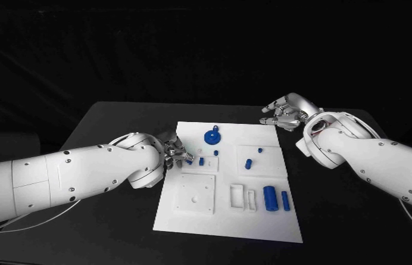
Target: Assemble the parts on the task board
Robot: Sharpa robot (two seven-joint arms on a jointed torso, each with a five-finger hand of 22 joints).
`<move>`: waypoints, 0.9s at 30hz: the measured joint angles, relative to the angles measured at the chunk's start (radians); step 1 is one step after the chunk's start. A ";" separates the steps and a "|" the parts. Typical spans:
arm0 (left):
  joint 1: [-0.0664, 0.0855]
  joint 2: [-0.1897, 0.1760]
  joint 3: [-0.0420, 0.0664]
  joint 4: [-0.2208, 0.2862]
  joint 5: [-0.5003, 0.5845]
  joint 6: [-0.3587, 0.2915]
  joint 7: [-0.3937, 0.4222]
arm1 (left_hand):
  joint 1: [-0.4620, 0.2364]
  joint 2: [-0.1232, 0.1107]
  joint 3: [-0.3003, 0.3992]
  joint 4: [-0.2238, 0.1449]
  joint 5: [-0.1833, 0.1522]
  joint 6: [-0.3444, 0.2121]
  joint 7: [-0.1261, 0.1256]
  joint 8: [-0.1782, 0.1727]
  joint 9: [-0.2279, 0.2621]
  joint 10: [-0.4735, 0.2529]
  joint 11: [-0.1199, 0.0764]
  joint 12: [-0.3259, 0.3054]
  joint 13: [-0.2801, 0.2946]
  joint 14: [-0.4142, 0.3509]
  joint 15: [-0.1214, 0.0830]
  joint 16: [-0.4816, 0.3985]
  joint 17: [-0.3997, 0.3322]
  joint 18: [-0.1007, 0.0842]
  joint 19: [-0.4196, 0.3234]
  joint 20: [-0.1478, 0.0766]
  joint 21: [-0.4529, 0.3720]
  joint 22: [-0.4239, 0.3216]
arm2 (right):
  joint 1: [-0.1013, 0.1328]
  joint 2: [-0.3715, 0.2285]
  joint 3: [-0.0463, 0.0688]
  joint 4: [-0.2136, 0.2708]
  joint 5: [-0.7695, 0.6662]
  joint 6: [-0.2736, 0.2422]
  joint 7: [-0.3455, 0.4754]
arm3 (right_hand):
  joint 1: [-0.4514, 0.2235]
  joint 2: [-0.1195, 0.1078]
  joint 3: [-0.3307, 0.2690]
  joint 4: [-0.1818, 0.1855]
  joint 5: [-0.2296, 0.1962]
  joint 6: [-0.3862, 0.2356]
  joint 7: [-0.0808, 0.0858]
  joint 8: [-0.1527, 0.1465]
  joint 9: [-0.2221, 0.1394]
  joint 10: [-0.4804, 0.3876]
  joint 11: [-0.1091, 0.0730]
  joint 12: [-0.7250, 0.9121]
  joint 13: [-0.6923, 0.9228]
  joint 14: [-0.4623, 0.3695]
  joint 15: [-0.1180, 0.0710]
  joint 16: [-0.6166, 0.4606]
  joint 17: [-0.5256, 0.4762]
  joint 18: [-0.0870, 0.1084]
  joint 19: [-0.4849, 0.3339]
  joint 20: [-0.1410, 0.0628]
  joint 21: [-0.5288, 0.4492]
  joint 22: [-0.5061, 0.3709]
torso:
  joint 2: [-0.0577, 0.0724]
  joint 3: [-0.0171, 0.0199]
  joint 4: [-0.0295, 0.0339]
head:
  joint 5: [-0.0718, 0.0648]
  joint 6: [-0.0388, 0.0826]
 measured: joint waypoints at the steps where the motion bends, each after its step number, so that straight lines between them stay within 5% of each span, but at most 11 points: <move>1: 0.000 0.000 0.000 0.000 0.000 0.000 0.000 | 0.000 0.000 0.000 0.000 0.000 0.000 0.000 0.000 0.000 0.000 0.000 0.000 0.000 0.000 0.000 0.000 0.000 0.000 0.000 0.000 0.003 0.000 | 0.000 0.000 0.000 0.000 0.000 0.000 0.000 | 0.000 0.000 0.000 0.000 0.000 0.000 0.000 0.000 0.000 0.000 0.000 0.000 0.000 0.000 0.000 0.000 0.000 0.000 0.000 0.000 0.000 0.000 | 0.000 0.0000 0.0000 | 0.000 0.000; 27: 0.000 -0.005 0.000 0.005 -0.003 0.004 -0.001 | 0.000 0.000 -0.001 -0.001 0.004 0.000 0.000 -0.002 0.005 0.001 0.002 0.000 0.000 0.004 -0.001 0.000 0.000 0.000 0.000 0.000 0.007 0.000 | 0.000 0.000 0.000 -0.003 0.000 0.001 0.000 | 0.000 0.000 0.000 0.000 0.000 0.000 0.000 0.000 0.000 0.000 0.000 0.000 0.000 0.000 0.000 0.000 0.000 0.000 0.000 0.000 0.000 0.000 | 0.000 -0.0005 0.0000 | 0.002 -0.003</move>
